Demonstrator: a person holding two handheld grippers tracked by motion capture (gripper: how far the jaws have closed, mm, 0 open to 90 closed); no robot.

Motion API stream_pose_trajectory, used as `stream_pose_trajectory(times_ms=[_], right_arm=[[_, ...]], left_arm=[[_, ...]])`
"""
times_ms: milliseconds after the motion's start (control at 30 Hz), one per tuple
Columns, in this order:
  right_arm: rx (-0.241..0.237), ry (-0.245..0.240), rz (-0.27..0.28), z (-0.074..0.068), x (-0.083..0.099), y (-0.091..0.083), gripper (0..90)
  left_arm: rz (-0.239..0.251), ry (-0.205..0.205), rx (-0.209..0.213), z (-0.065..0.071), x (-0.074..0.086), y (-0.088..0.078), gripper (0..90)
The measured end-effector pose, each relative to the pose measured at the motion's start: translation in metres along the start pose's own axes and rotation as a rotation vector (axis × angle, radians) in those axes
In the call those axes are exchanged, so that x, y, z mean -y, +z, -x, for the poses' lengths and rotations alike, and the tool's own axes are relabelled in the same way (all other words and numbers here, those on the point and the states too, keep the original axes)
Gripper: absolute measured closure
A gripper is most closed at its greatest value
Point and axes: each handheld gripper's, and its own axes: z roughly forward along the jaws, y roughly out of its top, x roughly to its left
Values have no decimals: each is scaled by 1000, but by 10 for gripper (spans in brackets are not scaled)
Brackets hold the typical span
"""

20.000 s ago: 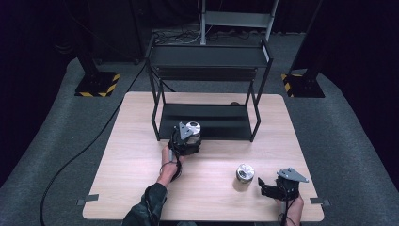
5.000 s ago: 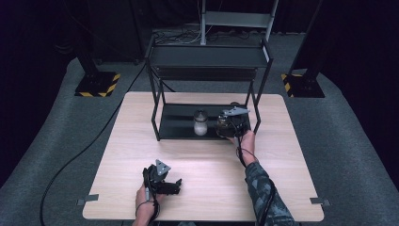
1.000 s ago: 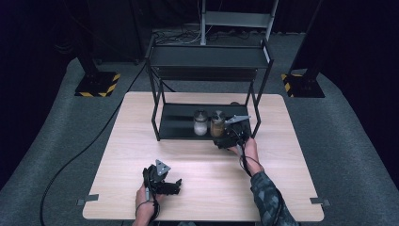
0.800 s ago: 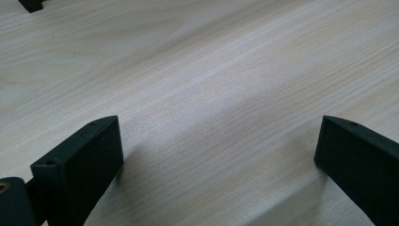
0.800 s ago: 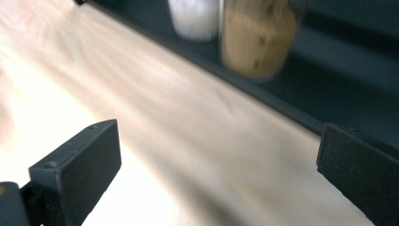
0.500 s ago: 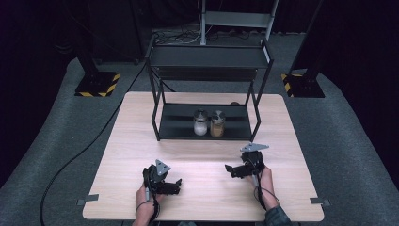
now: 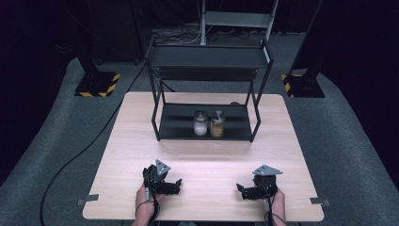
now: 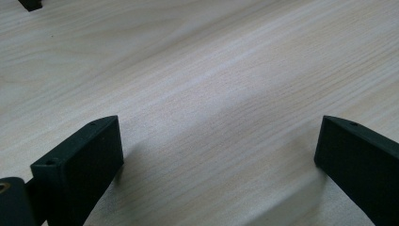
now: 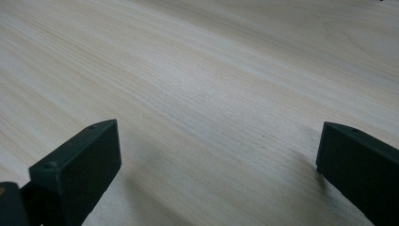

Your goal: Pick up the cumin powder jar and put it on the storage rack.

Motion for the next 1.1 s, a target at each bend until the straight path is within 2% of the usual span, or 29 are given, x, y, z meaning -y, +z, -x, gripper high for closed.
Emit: stream_pose_trajectory(times_ms=[100, 200, 467, 1100], right_arm=[[2, -12, -11, -3, -3, 2, 0], [29, -44, -31, -9, -7, 5, 0], [52, -46, -30, -14, -7, 5, 0], [20, -55, -38, -7, -8, 5, 0]], left_arm=[[-1, 0, 1, 0, 0, 0, 12], [2, 2, -2, 1, 0, 0, 11], [4, 0, -2, 1, 1, 0, 12], [8, 4, -8, 2, 1, 0, 11]])
